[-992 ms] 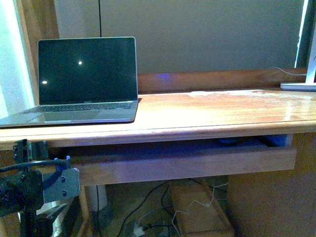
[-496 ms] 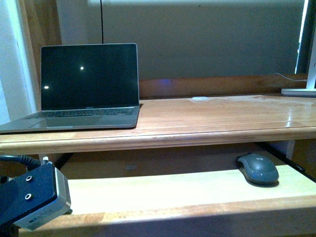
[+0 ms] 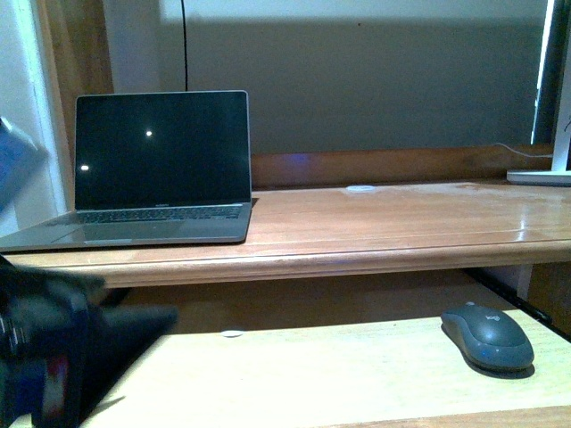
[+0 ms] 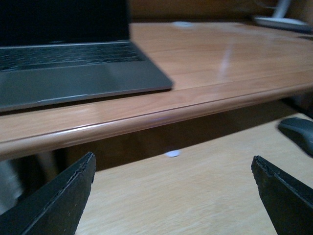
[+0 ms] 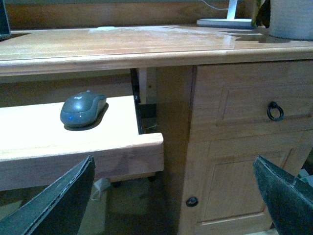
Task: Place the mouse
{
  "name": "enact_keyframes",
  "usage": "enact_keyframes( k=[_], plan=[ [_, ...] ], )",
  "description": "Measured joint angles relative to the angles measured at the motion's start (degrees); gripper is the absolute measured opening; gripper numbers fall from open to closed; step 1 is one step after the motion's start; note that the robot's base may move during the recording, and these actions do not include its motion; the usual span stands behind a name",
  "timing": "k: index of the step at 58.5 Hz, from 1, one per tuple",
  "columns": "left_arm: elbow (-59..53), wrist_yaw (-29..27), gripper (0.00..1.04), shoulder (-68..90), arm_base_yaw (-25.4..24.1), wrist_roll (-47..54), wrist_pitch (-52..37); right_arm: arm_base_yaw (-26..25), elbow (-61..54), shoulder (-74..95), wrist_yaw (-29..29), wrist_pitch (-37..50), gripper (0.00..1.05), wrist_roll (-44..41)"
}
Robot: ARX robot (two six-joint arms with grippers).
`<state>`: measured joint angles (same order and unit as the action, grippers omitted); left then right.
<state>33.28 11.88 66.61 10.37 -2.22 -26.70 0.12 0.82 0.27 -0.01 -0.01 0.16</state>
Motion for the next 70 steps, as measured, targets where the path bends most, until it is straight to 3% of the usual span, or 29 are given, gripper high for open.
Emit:
enact_keyframes(
  k=[9,17,23,29,35,40,45,46,50,54,60,70],
  plan=[
    [-6.73,-17.46,0.97,-9.88,0.15,1.46,3.87,0.00,0.00,0.00,0.00,0.00,0.97,0.00],
    [-12.59,-26.10,0.97,-21.77,0.87,1.57,9.49,0.00,0.00,0.00,0.00,0.00,0.97,0.00],
    [-17.33,-33.07,0.97,-35.85,4.26,2.34,17.29,0.00,0.00,0.00,-0.02,0.00,0.97,0.00],
    [-19.89,-24.79,0.81,-47.84,2.10,2.34,24.26,0.00,0.00,0.00,0.00,0.00,0.97,0.00],
    [-23.82,-20.61,0.61,-58.03,-0.90,2.34,27.67,0.00,0.00,0.00,0.00,0.00,0.97,-0.02],
    [-27.54,-12.98,0.46,-61.75,-7.54,2.36,27.54,0.00,0.00,0.00,-0.04,0.00,0.97,0.00],
    [-29.18,-12.48,0.30,-62.51,-9.79,2.34,27.50,0.00,0.00,0.00,-0.04,0.00,0.97,0.00],
    [-29.24,-12.28,0.28,-62.58,-9.84,2.34,27.45,-0.24,0.04,0.17,-0.96,-0.07,0.97,0.24],
    [-29.55,-12.02,0.15,-63.10,-9.94,2.34,27.45,-4.85,0.90,5.51,-15.87,2.40,0.97,2.86],
    [-29.68,-11.89,0.05,-63.43,-10.01,2.34,27.34,-6.05,2.97,13.62,-24.22,8.17,0.97,5.42],
    [-29.97,-11.96,0.03,-63.73,-10.01,2.32,27.30,-3.43,6.95,24.90,-24.63,17.40,0.97,6.78],
    [-32.46,-11.91,0.03,-66.05,-10.03,2.32,26.93,4.63,16.35,43.25,-15.74,29.73,0.97,6.23]
  ],
)
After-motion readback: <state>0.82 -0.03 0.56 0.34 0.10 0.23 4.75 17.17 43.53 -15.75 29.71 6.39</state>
